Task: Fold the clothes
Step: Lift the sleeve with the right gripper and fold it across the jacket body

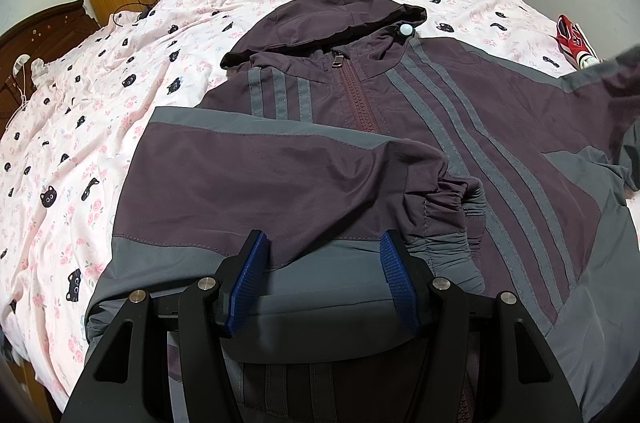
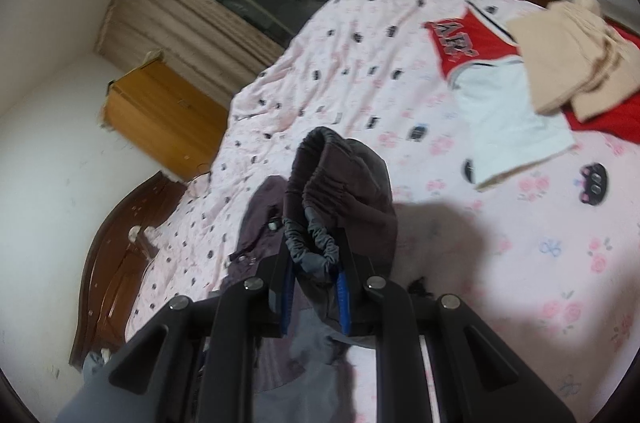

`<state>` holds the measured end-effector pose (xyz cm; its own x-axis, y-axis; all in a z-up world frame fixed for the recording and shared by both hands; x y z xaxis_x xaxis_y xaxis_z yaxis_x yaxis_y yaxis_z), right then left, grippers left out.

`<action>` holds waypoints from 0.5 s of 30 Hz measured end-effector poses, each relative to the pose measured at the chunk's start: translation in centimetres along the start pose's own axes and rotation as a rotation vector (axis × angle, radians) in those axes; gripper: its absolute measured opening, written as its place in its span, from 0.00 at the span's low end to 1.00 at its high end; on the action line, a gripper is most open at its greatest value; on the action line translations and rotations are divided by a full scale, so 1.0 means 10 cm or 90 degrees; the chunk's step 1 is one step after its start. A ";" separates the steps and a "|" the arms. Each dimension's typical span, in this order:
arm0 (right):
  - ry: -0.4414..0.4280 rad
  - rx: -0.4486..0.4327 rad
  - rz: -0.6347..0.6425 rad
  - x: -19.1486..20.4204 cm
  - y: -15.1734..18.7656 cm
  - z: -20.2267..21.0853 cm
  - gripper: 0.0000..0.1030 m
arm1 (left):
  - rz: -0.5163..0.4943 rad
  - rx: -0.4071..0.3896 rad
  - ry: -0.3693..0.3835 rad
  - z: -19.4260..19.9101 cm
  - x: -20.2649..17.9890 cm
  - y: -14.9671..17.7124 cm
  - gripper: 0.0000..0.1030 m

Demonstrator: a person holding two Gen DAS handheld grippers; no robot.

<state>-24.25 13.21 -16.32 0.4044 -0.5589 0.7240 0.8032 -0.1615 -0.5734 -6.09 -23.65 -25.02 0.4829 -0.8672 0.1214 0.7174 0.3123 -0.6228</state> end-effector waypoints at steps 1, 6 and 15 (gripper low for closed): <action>-0.006 0.002 0.009 0.06 0.01 0.00 0.17 | 0.000 0.000 0.000 0.00 0.00 0.00 0.53; -0.035 0.017 0.043 0.34 0.05 -0.08 0.17 | 0.002 0.002 0.003 -0.01 0.01 0.00 0.53; -0.076 0.054 0.079 0.70 0.19 -0.29 0.17 | 0.006 0.003 0.007 -0.02 0.01 -0.01 0.53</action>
Point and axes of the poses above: each gripper's, at about its wrist camera, not at the fingertips, and z roughly against the way its jaws point, x to its left, y to its underside, the point moved 2 cm from there along -z, roughly the way its jaws point, and after that the axes turned 3 degrees about -x, right-handed, at the moved point
